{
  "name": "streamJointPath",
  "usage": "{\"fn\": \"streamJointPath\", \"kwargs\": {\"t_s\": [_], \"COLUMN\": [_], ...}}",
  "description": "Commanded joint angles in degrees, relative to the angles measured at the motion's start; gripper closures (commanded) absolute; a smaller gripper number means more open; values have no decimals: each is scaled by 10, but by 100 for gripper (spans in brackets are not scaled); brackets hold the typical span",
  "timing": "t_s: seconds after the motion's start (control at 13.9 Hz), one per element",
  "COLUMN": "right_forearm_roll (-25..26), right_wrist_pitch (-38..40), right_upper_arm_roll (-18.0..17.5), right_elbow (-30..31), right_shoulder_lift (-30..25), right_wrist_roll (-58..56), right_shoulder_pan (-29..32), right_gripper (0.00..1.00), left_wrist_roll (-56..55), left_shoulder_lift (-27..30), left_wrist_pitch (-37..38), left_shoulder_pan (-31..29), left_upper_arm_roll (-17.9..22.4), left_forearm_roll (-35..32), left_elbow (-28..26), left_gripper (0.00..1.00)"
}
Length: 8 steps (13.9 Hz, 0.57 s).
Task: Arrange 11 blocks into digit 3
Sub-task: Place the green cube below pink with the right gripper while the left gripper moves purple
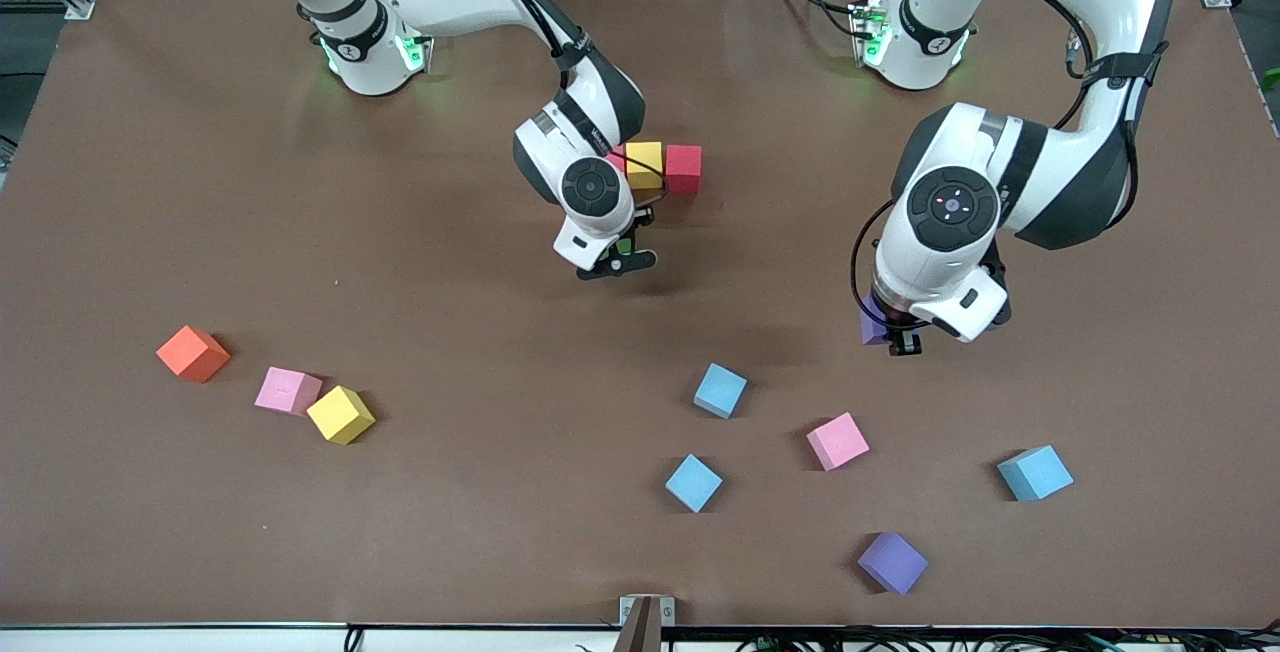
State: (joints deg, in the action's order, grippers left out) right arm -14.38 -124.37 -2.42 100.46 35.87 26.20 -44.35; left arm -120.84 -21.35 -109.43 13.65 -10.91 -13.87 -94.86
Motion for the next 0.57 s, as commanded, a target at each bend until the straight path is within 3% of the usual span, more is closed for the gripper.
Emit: {"fn": "streamJointPath", "kwargs": {"t_s": [0.0, 0.5], "right_forearm_roll": [-7, -7], "right_wrist_pitch": [-3, -1], "right_upper_arm_roll": [-5, -5], "right_elbow": [25, 33], "right_shoulder_lift": [-7, -11], "right_wrist_roll": [-13, -19], "right_shoulder_pan": [8, 11], "right_gripper": [65, 65], "left_wrist_roll": [-6, -6], "left_shoulder_lift": [3, 3], "left_wrist_pitch": [5, 4], "left_shoulder_pan": [3, 3], "left_upper_arm_roll": [1, 1], "left_forearm_roll": [-11, -12], "left_elbow": [-1, -4], "left_gripper": [88, 88]}}
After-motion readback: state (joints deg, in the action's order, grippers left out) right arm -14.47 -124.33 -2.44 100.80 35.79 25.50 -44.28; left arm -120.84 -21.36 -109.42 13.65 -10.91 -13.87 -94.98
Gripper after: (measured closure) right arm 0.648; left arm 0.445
